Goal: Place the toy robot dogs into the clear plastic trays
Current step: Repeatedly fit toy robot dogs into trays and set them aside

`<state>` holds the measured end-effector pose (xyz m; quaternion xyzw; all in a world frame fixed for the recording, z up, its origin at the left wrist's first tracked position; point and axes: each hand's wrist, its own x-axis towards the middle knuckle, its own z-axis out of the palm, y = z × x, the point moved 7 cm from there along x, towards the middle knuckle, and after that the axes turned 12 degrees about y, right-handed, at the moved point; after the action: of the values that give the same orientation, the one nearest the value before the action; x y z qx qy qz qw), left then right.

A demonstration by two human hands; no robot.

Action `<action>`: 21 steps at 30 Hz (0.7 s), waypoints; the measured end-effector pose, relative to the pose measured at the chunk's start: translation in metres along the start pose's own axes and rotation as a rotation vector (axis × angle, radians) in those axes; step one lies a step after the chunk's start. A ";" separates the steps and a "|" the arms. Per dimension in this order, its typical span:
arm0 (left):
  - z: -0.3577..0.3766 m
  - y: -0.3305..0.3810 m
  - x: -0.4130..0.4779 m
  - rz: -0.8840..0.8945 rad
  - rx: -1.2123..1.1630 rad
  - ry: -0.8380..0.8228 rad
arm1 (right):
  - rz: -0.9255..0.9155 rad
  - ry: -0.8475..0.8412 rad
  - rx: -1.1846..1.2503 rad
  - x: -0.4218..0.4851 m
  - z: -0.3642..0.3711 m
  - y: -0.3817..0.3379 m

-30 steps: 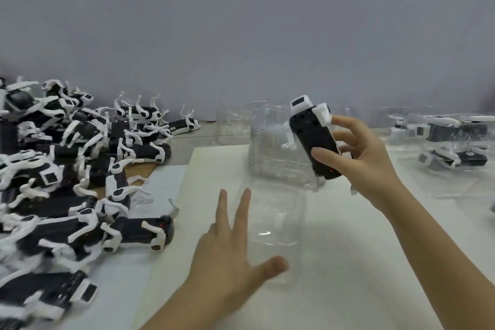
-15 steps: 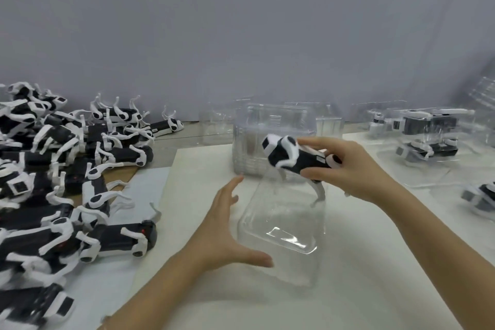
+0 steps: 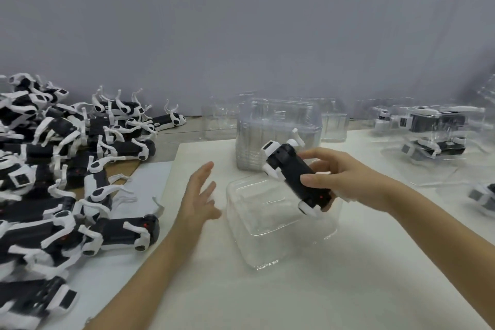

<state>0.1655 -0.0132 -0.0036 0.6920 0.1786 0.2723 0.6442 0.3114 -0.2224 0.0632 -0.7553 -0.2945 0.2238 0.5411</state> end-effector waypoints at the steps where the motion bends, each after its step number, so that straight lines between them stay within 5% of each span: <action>1: 0.004 0.000 -0.005 0.017 0.033 0.005 | 0.022 0.014 0.058 -0.002 0.004 0.004; 4: 0.035 -0.007 -0.022 0.077 0.251 -0.176 | 0.068 0.044 0.189 -0.005 0.011 0.010; 7: 0.043 -0.009 -0.019 0.080 0.314 -0.187 | 0.016 0.089 0.149 -0.005 0.003 0.000; 12: 0.031 -0.007 -0.016 0.124 0.259 -0.203 | -0.246 0.180 -0.302 -0.001 -0.016 -0.027; 17: 0.034 -0.008 -0.017 0.100 0.280 -0.248 | -0.401 0.023 -1.002 0.002 0.016 -0.035; 21: 0.034 -0.008 -0.017 0.098 0.289 -0.252 | -0.459 -0.072 -1.124 0.009 0.034 -0.027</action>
<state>0.1739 -0.0490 -0.0151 0.8137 0.1000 0.1861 0.5415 0.2901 -0.1861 0.0776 -0.8344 -0.5411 -0.0629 0.0833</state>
